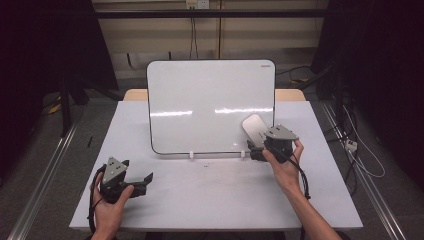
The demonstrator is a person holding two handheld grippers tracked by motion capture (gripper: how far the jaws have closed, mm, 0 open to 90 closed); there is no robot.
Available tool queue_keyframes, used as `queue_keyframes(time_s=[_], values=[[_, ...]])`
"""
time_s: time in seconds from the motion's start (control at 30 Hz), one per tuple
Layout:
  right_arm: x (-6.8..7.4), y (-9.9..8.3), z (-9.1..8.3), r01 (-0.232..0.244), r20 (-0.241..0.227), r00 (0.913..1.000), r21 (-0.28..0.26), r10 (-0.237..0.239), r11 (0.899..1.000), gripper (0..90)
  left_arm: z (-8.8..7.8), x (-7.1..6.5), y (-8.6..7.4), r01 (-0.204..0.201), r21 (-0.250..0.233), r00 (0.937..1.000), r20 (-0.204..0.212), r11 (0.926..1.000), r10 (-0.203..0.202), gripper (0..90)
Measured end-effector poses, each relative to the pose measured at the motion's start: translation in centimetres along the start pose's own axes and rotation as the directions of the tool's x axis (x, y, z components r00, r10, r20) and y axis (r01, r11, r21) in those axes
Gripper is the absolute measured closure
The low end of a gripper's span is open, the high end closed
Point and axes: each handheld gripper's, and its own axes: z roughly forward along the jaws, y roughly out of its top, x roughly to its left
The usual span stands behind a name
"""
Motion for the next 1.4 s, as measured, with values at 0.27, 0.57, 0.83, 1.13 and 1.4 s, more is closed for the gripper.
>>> queue_keyframes(time_s=[0.27,0.57,0.83,1.13,1.4], values=[[-0.3,0.1,-1.1,-0.052,-0.012,0.9986,-0.008,0.052,0.999,6.9,0.0,0.3,-0.2,0.027,-0.009,0.9996,0.009,0.9996,-0.027,6.8],[-0.5,-0.8,-2.2,-0.070,-0.015,0.9975,-0.034,0.069,0.997,7.6,-0.1,0.5,0.0,0.033,-0.038,0.9994,0.009,0.9987,-0.033,6.5],[-0.7,-1.9,-3.6,-0.094,-0.009,0.9956,-0.050,0.093,0.994,7.6,-0.5,0.6,0.1,0.028,-0.051,0.9995,-0.010,0.9983,-0.029,6.6],[-1.9,-3.3,-5.7,-0.125,0.021,0.9918,-0.066,0.126,0.990,7.6,-0.5,0.5,0.2,0.033,-0.056,0.9994,-0.011,0.9979,-0.034,6.8],[-2.3,-4.2,-7.0,-0.143,0.037,0.9887,-0.066,0.145,0.988,7.9,-0.6,0.4,0.2,0.045,-0.068,0.9990,0.005,0.9967,-0.045,6.8]])
